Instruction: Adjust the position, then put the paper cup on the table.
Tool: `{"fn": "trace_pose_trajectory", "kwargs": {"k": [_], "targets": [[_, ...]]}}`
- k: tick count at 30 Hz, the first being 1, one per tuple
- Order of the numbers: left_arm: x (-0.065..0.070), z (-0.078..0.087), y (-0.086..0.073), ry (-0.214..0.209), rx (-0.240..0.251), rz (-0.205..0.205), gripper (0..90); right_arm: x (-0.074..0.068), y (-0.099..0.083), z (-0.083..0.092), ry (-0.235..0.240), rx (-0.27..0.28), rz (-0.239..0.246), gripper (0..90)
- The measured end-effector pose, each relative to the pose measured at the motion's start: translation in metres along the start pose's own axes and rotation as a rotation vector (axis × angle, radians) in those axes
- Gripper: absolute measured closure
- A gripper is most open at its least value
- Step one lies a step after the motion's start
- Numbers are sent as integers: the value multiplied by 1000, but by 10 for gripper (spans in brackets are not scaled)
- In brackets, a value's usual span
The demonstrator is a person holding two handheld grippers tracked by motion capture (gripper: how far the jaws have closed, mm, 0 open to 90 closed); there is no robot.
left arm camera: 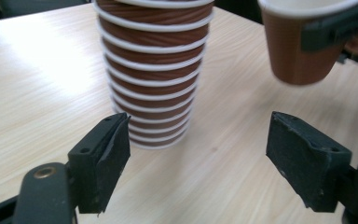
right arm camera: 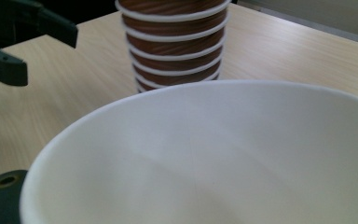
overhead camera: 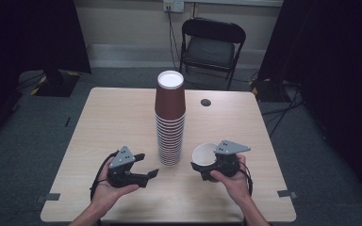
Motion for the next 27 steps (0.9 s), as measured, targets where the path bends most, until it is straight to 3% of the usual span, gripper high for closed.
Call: {"fn": "trace_pose_trajectory", "kwargs": {"k": [6,8,11,13,16,22,26,27], "targets": [[-8,10,-10,31,1,12,209,21,7,-4,-57,17,-44,87],[-12,13,-15,58,5,12,210,27,9,-6,-71,23,-56,87],[-16,16,-21,62,8,40,210,34,10,-9,-89,17,-66,88],[-18,18,-21,74,3,28,210,38,12,-12,-104,20,-66,87],[-20,19,-19,73,40,48,210,44,17,-14,-114,30,-73,87],[-24,19,-21,89,24,24,210,53,25,-22,-134,28,-74,87],[-27,22,-22,100,28,47,190,60,29,-29,-145,30,-87,86],[-28,23,-22,107,26,68,180,62,30,-32,-147,30,-93,85]]}}
Point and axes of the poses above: each handheld gripper's, and its own axes: z roughly backward along the jaws, y roughly out of its top, x roughly to its right, the point moved 4 cm from there along -z, roughly forward along the jaws, and after that the axes turned 14 degrees about -y, right-handed, at the moved point
